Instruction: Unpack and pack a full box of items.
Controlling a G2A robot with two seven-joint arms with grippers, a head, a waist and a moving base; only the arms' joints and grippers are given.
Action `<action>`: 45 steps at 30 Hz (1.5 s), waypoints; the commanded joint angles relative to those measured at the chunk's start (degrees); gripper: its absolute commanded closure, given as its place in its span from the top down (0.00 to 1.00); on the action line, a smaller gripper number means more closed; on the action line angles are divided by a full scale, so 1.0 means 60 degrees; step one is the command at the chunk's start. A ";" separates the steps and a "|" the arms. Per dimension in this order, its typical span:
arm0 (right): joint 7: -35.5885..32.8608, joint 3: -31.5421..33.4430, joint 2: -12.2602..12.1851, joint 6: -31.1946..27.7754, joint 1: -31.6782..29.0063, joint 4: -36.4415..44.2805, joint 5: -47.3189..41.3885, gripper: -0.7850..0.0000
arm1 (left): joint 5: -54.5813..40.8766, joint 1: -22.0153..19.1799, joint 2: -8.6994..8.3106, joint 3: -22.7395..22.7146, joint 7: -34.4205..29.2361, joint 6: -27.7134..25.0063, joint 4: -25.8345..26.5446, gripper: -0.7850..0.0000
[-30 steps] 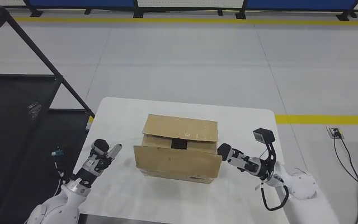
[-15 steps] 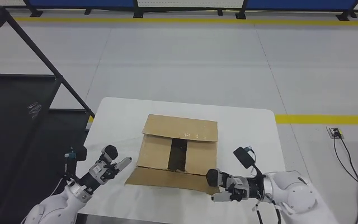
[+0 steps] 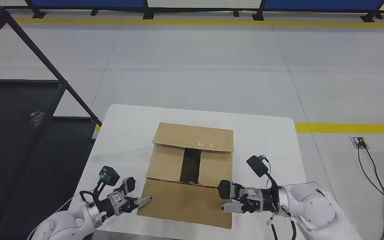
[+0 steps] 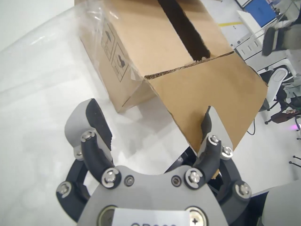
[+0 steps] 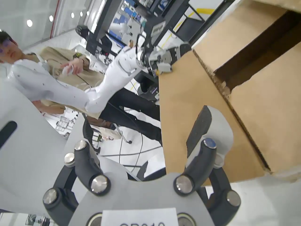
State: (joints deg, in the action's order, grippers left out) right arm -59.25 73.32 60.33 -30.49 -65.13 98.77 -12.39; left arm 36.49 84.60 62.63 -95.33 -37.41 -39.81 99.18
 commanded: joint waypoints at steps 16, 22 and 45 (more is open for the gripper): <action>0.1870 -0.0351 0.0219 0.2373 0.1036 -0.0853 -0.1369 1.00 | 0.0393 -0.0139 -0.0027 0.0353 0.0280 0.0111 -0.0336 1.00; 0.1915 -0.0299 0.0204 0.3258 0.0715 -0.0880 -0.1638 1.00 | 0.0393 -0.0139 -0.0027 0.0353 0.0280 0.0111 -0.0336 1.00; 0.4170 -0.1590 0.0857 0.4014 0.2879 -0.3101 -0.2275 1.00 | 0.0393 -0.0139 -0.0027 0.0353 0.0280 0.0111 -0.0336 1.00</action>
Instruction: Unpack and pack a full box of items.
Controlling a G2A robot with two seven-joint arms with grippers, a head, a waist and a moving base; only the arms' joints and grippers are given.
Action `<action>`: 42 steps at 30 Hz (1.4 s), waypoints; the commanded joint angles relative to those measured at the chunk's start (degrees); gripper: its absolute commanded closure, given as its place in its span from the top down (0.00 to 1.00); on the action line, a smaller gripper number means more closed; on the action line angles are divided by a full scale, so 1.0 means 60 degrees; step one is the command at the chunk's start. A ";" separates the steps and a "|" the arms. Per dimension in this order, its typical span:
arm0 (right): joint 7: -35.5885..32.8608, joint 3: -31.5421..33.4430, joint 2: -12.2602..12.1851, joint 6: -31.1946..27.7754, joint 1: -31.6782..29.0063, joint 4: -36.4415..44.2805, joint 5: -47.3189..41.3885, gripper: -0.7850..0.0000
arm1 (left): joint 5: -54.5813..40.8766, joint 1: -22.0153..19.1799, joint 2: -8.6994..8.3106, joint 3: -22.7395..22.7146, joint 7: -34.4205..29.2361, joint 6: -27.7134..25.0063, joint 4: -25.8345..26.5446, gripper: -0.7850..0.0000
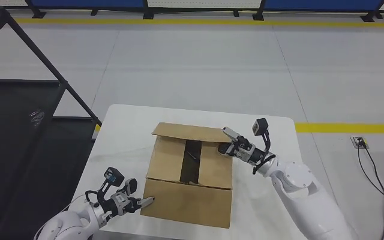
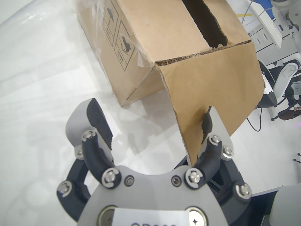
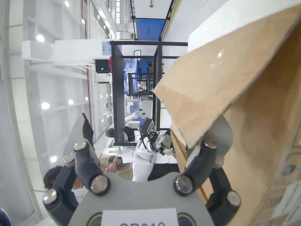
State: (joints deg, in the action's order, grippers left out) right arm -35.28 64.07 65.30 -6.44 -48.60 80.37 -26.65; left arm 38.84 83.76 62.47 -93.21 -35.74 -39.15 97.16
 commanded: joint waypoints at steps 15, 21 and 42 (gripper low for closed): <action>0.3027 -0.1334 0.0795 0.0356 0.2452 -0.2417 0.1343 1.00 | 0.0000 0.0000 0.0000 0.0000 0.0000 0.0000 0.0000 1.00; 0.3587 -0.1704 0.1182 -0.0679 0.2990 -0.3807 0.1056 1.00 | 0.0000 0.0000 0.0000 0.0000 0.0000 0.0000 0.0000 1.00; 0.3140 -0.2535 0.2214 -0.1211 0.4356 -0.7250 0.1192 1.00 | -0.0004 0.0123 -0.0025 0.0019 0.0443 0.0138 0.0128 1.00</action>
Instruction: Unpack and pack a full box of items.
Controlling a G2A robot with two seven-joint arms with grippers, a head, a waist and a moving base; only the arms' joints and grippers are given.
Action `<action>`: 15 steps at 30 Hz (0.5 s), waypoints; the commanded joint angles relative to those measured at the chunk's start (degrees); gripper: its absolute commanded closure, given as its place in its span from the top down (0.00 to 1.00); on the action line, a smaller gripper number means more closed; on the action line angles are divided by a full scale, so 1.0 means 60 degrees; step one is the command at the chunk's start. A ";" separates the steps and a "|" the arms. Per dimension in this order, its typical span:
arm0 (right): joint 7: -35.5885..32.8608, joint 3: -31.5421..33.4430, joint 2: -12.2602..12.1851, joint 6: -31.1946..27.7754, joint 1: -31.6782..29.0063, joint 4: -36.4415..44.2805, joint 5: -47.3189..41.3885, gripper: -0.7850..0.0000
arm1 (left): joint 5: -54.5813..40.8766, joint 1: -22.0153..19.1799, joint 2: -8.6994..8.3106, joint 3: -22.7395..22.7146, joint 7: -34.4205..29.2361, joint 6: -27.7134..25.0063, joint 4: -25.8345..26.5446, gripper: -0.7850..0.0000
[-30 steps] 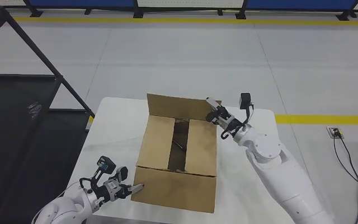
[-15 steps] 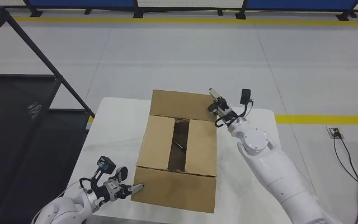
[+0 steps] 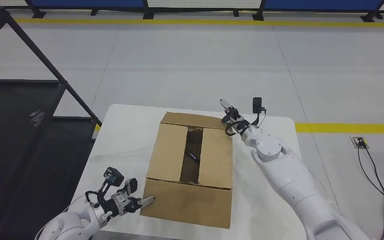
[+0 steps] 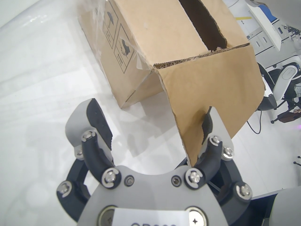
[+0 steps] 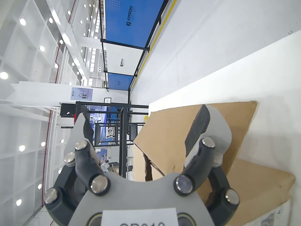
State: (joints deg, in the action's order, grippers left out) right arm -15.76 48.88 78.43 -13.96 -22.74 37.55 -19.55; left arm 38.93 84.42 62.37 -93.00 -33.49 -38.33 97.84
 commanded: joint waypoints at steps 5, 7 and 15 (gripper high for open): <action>-0.0263 0.0124 0.0135 -0.0149 0.0158 -0.0537 -0.0117 1.00 | -0.0148 0.0090 -0.0032 -0.0106 0.0500 0.0095 0.0048 1.00; -0.0232 0.0240 0.0154 -0.0396 0.0162 -0.0586 -0.0206 1.00 | -0.0303 0.0151 -0.0039 -0.0224 0.0782 0.0169 0.0055 1.00; -0.1326 0.0825 -0.0050 -0.1408 -0.0335 0.0640 -0.0245 1.00 | -0.0070 0.0351 -0.0012 -0.0629 0.2085 0.1615 -0.0009 1.00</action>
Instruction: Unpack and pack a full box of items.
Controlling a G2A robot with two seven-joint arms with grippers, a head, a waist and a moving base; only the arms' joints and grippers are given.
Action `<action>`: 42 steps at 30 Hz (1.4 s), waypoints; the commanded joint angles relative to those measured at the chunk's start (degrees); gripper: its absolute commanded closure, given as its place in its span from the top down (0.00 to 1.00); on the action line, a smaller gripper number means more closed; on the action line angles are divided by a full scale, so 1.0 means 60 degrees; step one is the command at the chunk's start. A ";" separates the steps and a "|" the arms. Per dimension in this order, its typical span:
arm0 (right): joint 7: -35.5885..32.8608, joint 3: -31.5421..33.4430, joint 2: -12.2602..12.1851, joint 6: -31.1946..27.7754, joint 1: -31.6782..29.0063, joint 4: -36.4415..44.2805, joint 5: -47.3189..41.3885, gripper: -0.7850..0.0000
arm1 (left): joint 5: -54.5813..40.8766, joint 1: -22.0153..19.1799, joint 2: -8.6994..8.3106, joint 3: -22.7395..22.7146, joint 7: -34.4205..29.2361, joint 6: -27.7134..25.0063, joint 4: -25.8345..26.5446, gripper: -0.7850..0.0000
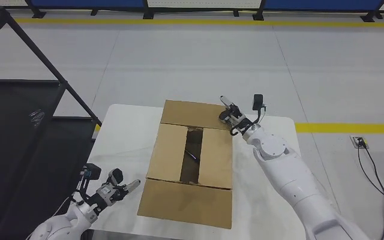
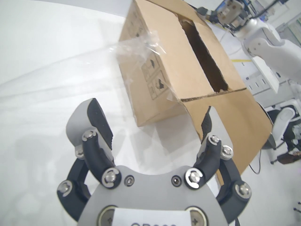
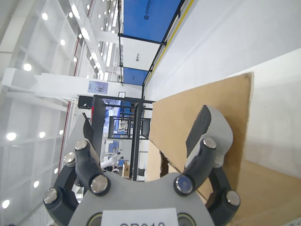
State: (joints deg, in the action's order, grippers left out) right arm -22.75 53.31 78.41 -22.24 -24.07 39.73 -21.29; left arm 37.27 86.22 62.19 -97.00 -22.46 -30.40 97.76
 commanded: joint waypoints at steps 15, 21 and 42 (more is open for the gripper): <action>-0.1165 0.0365 -0.0244 0.0129 -0.0609 0.1475 0.0192 1.00 | 0.2251 -0.0985 0.0278 0.1724 0.1441 0.2886 -0.0796 1.00; -0.2293 0.0407 -0.0324 0.0237 -0.1102 0.2258 0.0275 1.00 | 0.2500 -0.1288 0.0316 0.2068 0.1411 0.2820 -0.0931 1.00; -0.3749 -0.1285 0.0224 0.2166 -0.0522 0.2127 0.1907 1.00 | 0.2625 -0.0703 0.0307 0.1971 0.1652 0.2496 -0.0310 1.00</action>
State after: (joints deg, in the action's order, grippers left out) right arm -45.25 45.92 79.48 -9.36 -27.44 53.19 -9.60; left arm 53.45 81.63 64.05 -84.72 -12.87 -15.55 95.81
